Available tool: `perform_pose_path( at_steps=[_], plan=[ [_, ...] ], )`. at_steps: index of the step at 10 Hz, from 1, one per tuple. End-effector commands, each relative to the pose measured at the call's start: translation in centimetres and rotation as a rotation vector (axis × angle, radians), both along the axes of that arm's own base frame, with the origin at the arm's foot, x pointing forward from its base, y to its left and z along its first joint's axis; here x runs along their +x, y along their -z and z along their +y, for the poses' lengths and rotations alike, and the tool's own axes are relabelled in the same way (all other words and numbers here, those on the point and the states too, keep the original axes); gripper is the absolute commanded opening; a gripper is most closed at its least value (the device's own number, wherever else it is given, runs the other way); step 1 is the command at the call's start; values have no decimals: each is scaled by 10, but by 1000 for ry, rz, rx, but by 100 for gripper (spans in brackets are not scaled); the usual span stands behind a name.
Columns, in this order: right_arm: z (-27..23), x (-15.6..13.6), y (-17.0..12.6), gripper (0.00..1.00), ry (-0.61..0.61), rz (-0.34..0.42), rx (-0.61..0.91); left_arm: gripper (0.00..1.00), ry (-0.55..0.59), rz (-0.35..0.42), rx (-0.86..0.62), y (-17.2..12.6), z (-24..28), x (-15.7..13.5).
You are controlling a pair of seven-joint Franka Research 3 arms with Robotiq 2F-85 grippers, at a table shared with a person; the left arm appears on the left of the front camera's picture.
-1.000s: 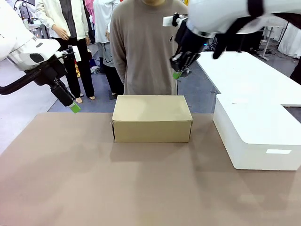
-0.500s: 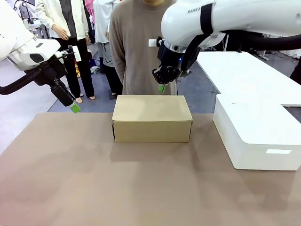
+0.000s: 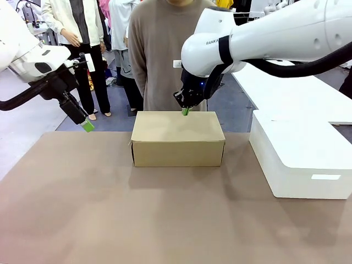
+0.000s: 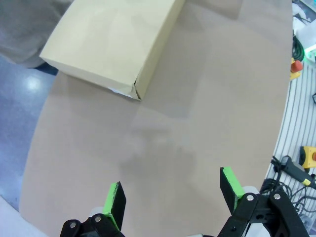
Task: Pack the shoes into the box.
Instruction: Press down on the lid of the Shoes Box.
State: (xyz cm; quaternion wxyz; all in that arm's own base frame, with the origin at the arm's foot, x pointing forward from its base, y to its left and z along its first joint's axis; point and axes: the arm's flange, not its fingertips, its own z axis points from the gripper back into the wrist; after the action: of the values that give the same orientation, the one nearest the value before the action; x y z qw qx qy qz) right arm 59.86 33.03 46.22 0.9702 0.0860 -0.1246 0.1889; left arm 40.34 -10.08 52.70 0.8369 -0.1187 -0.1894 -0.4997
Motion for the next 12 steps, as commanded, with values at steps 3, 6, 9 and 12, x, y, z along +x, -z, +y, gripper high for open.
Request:
perform_pose_path(
  at_steps=[3,6,9,12],
  plan=[
    [2,21,29,0,103,-5,-33,100,-4,-6,10,1,2,-1],
    [5,25,50,0,115,26,-61,100,-4,-6,10,1,2,-1],
    [-3,15,29,0,90,27,-41,100,-4,-6,10,1,2,-1],
    [-15,-13,-14,0,26,11,-18,100,-4,-6,10,1,2,-1]
  ],
)
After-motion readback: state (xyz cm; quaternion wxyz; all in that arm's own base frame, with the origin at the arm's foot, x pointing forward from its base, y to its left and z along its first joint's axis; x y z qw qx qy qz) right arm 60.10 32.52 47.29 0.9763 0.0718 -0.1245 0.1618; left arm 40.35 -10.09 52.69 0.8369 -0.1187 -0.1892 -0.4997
